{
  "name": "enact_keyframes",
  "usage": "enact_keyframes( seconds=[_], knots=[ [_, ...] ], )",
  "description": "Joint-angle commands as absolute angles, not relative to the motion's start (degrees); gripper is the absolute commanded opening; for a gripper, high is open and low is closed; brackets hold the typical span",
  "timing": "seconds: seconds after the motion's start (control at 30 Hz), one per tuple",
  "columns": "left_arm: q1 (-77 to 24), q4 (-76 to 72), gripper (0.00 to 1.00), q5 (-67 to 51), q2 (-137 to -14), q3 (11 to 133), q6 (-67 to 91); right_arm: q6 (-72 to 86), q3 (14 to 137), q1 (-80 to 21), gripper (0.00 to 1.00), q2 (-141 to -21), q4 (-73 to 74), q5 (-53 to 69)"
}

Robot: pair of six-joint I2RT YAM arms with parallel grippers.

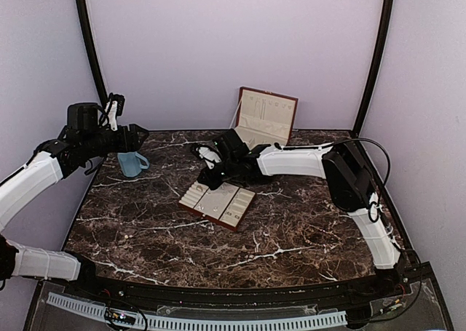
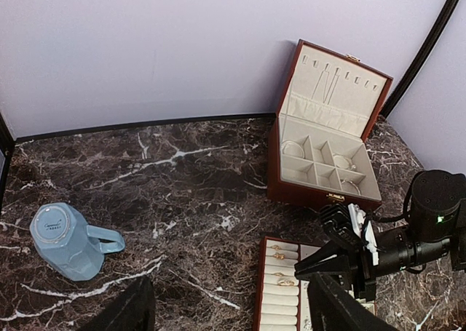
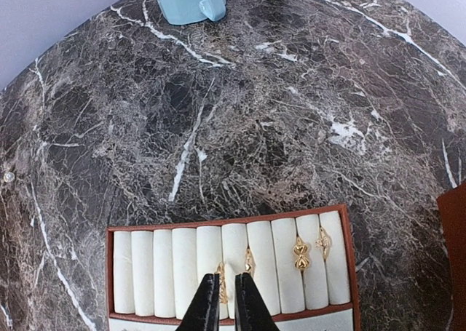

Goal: Organize the mixed jewelry
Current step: Place the ring in the ring tray, then adjust the ring on the ring tray.

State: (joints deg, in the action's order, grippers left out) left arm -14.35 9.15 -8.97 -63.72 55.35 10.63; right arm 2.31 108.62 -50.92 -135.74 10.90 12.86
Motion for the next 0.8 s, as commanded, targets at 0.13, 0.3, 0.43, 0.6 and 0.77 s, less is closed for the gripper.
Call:
enact_keyframes(
  seconds=[0.13,0.3,0.43,0.6,0.77],
  knots=[
    [-14.06,9.57,0.75,-9.38,-63.66,56.25,10.22,2.37,110.48,-51.06,0.05,-136.86,11.26,13.61],
    [-14.06,9.58,0.75,-9.44,-63.72,56.23,10.29,2.11,111.41,-51.28,0.04,-137.91,11.95,14.07],
    [-14.06,9.58,0.75,-9.42,-63.81,56.25,10.28,2.11,111.85,-51.51,0.04,-138.52,12.28,14.16],
    [-14.06,9.62,0.75,-9.46,-63.85,56.18,10.28,2.12,111.97,-51.6,0.04,-139.03,12.32,14.17],
    [-14.06,9.66,0.75,-9.41,-63.9,56.21,10.28,2.11,112.02,-51.68,0.03,-139.38,12.31,14.31]
  ],
)
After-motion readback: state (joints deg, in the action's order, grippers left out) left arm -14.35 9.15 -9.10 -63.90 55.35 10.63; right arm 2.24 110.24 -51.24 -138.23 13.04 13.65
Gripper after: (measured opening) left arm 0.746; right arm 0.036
